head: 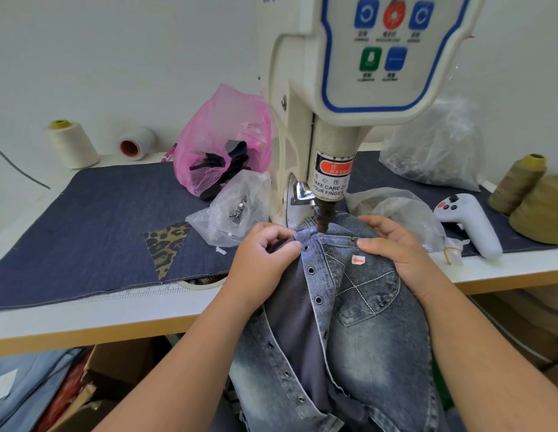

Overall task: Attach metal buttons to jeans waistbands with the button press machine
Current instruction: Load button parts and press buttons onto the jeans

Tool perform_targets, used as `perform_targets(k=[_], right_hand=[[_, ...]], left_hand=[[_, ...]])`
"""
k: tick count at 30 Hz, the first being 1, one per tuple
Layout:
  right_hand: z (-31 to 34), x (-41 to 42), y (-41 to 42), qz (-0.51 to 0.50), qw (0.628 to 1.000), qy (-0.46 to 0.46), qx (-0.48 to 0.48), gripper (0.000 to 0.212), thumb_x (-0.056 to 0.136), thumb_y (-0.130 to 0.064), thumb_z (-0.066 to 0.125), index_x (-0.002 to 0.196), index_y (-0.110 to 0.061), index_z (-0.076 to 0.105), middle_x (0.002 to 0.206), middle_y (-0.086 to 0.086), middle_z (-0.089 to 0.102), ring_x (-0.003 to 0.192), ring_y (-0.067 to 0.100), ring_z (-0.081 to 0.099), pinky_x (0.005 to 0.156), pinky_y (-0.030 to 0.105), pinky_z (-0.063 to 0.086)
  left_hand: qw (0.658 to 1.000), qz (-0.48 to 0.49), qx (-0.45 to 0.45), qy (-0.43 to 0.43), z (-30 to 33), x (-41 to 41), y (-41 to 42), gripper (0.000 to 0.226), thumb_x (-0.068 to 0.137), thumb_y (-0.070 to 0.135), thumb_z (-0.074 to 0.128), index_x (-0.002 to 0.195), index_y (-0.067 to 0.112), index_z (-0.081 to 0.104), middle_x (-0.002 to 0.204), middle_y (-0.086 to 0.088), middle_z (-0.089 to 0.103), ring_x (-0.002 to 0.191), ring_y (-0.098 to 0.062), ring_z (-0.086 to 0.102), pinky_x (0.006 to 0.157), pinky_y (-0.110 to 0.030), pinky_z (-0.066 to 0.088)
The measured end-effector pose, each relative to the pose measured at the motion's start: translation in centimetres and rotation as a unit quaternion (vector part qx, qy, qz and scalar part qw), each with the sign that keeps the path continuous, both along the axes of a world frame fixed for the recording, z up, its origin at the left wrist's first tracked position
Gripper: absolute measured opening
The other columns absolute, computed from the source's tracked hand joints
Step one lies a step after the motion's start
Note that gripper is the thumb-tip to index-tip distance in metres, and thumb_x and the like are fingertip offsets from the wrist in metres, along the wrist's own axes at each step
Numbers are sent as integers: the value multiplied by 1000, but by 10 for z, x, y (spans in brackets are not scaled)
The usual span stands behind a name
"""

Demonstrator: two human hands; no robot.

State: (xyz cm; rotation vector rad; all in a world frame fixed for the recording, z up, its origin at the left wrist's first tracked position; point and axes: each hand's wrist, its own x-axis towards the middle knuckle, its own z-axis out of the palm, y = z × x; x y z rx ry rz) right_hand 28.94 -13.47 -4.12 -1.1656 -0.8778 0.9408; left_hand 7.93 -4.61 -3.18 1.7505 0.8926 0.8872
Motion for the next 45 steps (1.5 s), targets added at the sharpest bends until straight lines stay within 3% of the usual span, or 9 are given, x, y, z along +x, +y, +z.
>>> perform_targets(k=[12,19,28,32,35,40,45], right_hand=[[-2,2,1,2,1000,-6,2,42,63,-8,71,104,-17,69,95,3,76,80,17,73,66,25,58],[-3,2,1,-1,1000,0,2,43,61,-10,72,104,-16,69,97,4,76,80,17,73,67,26,58],[2,0,-1,-3,1000,3,-5,44,60,-11,72,104,-14,68,96,5,76,80,18,73,67,26,58],[5,-2,-1,3,1000,15,-9,41,66,-10,68,107,-10,66,95,8,75,78,19,72,67,28,59],[6,-3,-1,11,997,75,9,34,74,-13,59,107,-7,65,91,10,74,76,20,70,66,27,58],[9,-5,-6,32,993,116,16,40,72,-12,46,108,-7,63,93,9,73,81,21,69,68,27,58],[14,-11,-15,28,992,116,29,43,64,-2,53,105,-8,64,88,9,73,74,20,71,62,27,58]], left_hand=[[1000,0,4,1,1,-1,-1,14,86,9,67,80,21,70,100,4,60,88,-8,56,78,-13,41],[1000,-2,2,2,3,0,-2,10,86,7,67,85,16,73,103,0,62,94,-14,58,87,-23,43],[1000,0,9,4,3,0,-2,11,86,8,67,84,17,73,102,2,62,94,-13,58,85,-23,43],[1000,2,8,1,1,0,0,10,86,11,69,83,20,73,101,4,62,93,-9,58,83,-20,43],[1000,4,8,0,-2,2,2,10,84,11,71,82,20,73,100,5,62,92,-9,59,80,-18,42],[1000,13,21,11,-4,1,3,11,84,5,66,82,14,70,100,2,62,95,-14,59,84,-24,44],[1000,11,15,-14,-2,-2,0,19,85,2,60,71,14,60,92,1,58,77,-6,52,73,-24,38]])
